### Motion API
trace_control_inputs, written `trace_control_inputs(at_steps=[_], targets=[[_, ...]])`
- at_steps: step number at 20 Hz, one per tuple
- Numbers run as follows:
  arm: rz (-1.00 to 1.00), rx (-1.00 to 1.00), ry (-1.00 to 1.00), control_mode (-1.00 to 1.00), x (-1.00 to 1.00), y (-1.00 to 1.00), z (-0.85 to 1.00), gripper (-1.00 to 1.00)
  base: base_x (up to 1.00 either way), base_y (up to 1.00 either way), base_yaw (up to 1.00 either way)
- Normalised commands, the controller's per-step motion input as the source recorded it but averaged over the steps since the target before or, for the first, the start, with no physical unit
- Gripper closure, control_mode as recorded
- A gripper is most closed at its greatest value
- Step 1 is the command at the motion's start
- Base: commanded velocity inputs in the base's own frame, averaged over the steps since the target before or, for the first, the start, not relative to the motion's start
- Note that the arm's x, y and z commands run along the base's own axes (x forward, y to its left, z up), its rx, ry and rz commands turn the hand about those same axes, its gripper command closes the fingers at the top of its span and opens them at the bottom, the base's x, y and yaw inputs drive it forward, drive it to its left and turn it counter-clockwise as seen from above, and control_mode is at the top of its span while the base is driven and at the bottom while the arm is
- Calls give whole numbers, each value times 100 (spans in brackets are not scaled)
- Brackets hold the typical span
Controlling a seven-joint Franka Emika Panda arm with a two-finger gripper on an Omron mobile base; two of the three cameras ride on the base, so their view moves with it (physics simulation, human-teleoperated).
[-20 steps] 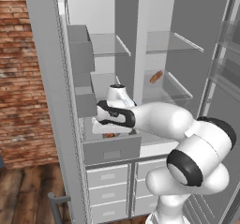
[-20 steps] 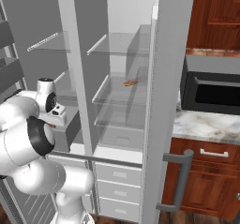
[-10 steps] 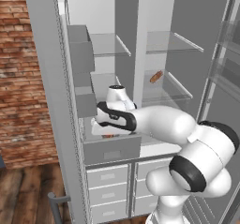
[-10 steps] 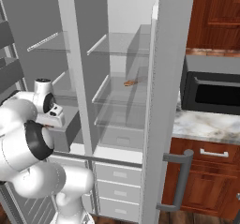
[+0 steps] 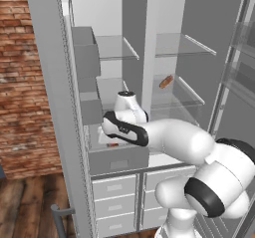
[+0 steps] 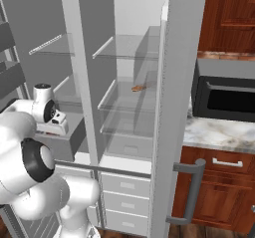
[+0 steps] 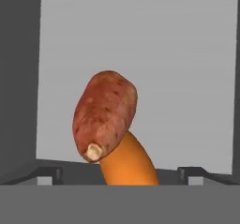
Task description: Take the carrot and sweet potato from the fridge shelf and place them in the freezer drawer to begin freezing them.
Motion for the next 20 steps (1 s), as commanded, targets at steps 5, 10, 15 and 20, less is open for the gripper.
trace_control_inputs(at_steps=[5, 10, 15, 20], targets=[[-1, 0, -7, -100, 4, -2, 34, -100, 0, 0, 0], [-5, 0, -11, -100, 0, -9, 53, -100, 0, 0, 0], [-5, 0, -5, -100, 5, -22, 20, -100, 0, 0, 0], [-2, 0, -4, -100, 0, -22, 6, -100, 0, 0, 0]])
